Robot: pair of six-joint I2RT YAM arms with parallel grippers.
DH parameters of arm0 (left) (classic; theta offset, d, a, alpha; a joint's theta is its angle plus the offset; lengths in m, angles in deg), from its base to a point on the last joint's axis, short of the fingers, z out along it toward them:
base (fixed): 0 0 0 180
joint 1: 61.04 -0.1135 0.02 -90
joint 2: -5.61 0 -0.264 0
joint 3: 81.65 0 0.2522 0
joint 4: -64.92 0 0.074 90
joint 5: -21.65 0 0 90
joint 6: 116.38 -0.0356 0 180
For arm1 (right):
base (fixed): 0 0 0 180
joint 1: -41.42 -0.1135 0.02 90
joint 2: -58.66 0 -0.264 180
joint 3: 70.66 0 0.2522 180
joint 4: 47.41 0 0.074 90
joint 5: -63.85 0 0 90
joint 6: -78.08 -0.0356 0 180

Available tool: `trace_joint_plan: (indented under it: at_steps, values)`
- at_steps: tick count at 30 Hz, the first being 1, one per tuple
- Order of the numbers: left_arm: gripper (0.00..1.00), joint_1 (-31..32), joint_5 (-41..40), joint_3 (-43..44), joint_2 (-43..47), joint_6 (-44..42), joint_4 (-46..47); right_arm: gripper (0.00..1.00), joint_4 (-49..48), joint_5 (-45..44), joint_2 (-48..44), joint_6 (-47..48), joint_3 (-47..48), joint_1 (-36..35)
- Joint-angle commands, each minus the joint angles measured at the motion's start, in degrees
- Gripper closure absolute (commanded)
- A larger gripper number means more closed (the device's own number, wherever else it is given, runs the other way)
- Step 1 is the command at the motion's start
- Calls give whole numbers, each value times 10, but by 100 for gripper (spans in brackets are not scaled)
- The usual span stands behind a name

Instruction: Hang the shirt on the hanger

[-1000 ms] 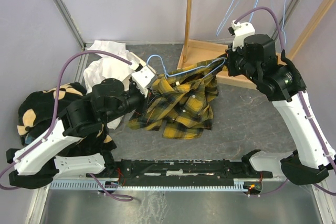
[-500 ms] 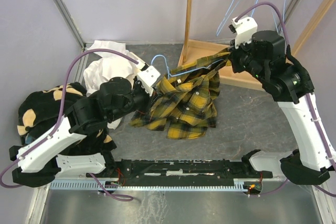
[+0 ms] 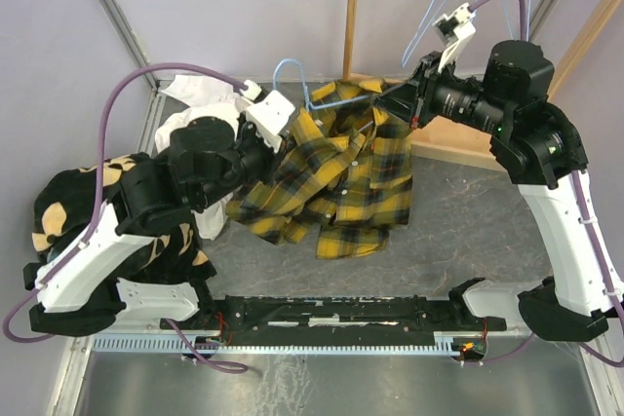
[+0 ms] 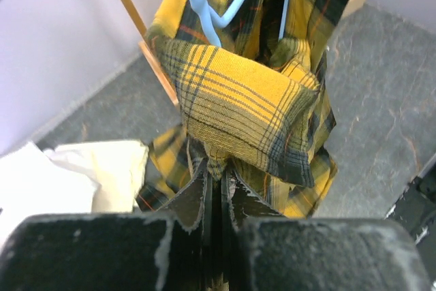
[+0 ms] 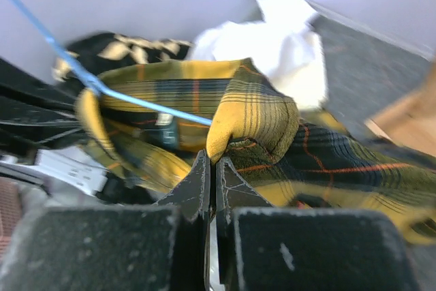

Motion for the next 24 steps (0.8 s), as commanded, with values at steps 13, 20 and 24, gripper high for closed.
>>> trace_joint_plan:
  at_steps: [13,20,24]
  values:
    - [97,0,-36,184,-48,-72,22,100,-199,134,-72,-175,-103,-3]
    - [97,0,-61,112,-5,-41,43,100,-192,55,-147,-158,-339,-21]
    - [97,0,-65,110,-12,-40,49,100,-255,-25,-148,-184,-389,-133]
